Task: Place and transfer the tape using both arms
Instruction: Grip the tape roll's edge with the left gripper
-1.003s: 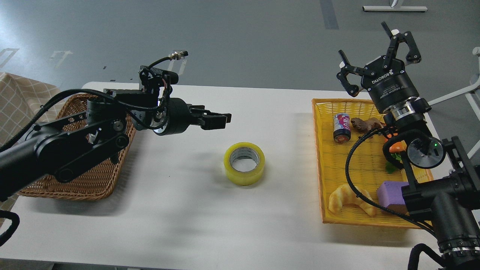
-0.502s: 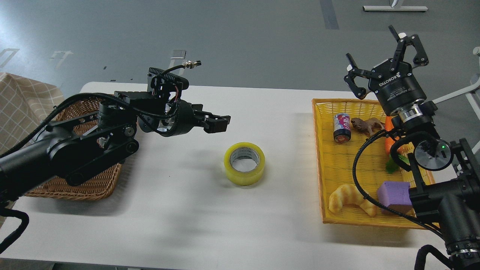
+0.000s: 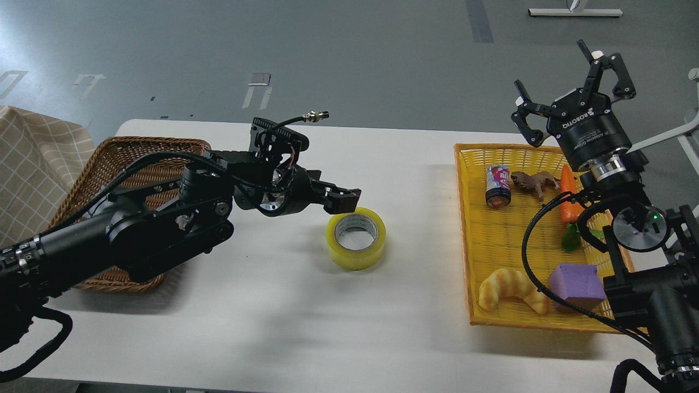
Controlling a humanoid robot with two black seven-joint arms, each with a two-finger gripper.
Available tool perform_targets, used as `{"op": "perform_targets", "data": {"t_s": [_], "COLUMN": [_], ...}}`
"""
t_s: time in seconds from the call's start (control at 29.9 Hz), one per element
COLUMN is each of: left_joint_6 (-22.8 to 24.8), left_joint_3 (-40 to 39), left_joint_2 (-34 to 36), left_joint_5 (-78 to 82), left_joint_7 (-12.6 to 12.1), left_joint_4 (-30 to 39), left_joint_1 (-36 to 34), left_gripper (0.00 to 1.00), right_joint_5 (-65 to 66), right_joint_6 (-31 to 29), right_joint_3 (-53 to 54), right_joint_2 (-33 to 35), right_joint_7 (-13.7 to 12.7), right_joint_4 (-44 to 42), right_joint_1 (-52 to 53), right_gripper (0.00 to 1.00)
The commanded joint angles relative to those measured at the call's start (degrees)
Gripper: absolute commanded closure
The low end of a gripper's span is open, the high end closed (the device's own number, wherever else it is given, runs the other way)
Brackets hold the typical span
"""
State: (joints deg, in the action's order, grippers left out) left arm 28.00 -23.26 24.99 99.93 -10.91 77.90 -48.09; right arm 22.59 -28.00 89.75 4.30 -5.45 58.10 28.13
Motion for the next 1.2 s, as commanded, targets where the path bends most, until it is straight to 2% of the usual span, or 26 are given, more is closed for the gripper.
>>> {"op": "perform_targets", "data": {"t_s": [0.0, 0.13, 0.4, 0.7, 1.17], "left_joint_6": [0.0, 0.0, 0.0, 0.0, 0.0], "left_joint_3": [1.4, 2.6, 2.5, 3.0, 5.4], "left_joint_2": [-0.1, -1.1, -3.7, -6.4, -7.5], "left_joint_5": [0.0, 0.0, -0.1, 0.0, 0.0], "left_joint_7": [-0.5, -1.8, -2.1, -6.6, -7.3], "left_joint_4": [-0.1, -0.6, -3.2, -3.4, -4.9], "left_joint_1": [0.3, -0.2, -0.5, -0.9, -0.8], "left_gripper": [0.02, 0.02, 0.02, 0.02, 0.02], "right_joint_5": [0.0, 0.0, 0.0, 0.0, 0.0], "right_joint_6": [0.0, 0.0, 0.0, 0.0, 0.0], "right_joint_3": [0.0, 0.4, 0.5, 0.5, 0.6], "right_joint_2": [0.0, 0.0, 0.0, 0.0, 0.0], "right_joint_7": [0.0, 0.0, 0.0, 0.1, 0.1], "right_joint_4": [-0.1, -0.1, -0.3, -0.4, -0.4], "right_joint_1": [-0.4, -1.0, -1.3, -1.4, -1.4], "right_gripper": [0.00, 0.00, 0.00, 0.00, 0.00]}}
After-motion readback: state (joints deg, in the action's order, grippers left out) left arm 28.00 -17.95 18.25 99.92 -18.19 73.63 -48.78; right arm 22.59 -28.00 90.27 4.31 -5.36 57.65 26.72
